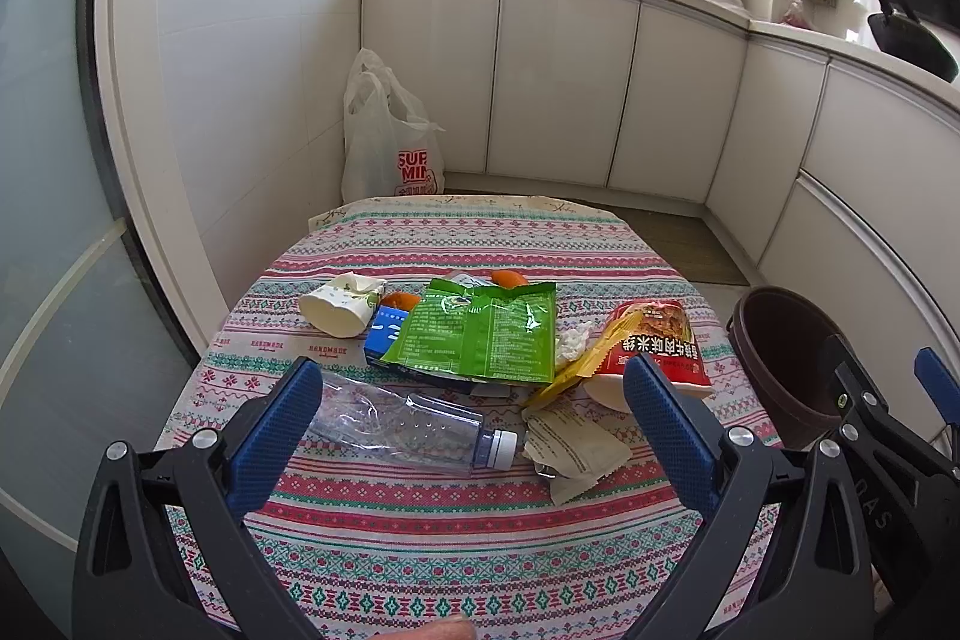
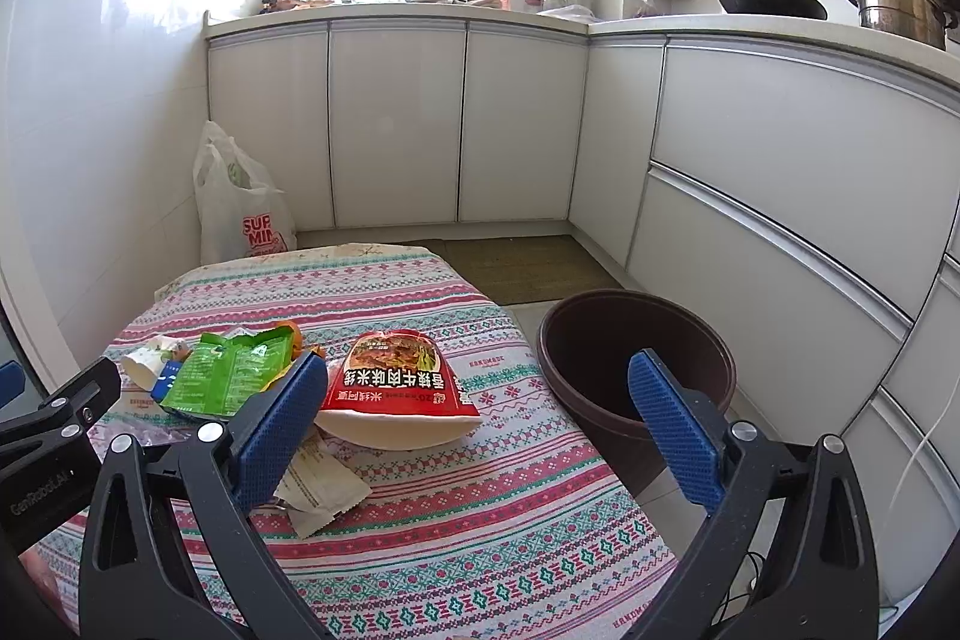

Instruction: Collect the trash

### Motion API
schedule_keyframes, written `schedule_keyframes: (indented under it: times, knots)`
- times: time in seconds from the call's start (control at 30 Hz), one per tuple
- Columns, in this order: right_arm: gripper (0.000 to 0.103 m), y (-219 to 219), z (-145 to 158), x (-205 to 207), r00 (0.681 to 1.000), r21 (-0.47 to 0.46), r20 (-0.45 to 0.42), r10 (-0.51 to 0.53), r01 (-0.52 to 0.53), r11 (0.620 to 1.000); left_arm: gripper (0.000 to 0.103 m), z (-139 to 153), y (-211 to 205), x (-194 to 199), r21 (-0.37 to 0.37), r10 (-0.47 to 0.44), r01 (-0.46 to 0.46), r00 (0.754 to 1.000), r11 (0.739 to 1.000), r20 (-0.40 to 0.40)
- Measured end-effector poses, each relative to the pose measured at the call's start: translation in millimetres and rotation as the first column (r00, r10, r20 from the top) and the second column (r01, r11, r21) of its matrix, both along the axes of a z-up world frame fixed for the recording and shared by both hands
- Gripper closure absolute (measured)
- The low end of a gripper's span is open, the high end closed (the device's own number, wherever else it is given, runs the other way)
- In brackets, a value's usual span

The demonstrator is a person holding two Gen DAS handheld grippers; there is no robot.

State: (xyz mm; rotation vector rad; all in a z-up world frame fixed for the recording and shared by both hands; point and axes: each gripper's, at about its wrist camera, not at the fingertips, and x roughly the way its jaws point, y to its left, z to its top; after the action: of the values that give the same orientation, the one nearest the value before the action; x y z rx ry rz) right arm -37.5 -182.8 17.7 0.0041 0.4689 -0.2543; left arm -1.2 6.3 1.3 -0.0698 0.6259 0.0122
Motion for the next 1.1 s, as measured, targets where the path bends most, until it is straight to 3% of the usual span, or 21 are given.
schedule_keyframes:
  times: [1.1]
  knots:
    - [0.007,4.0,-1.2,1.7,1.0,-0.002,0.002,-0.008,0.008,1.0,0.005,-1.8,3.3,-0.3,0.001,0.005,-0.005,1.0,1.0,-0.003]
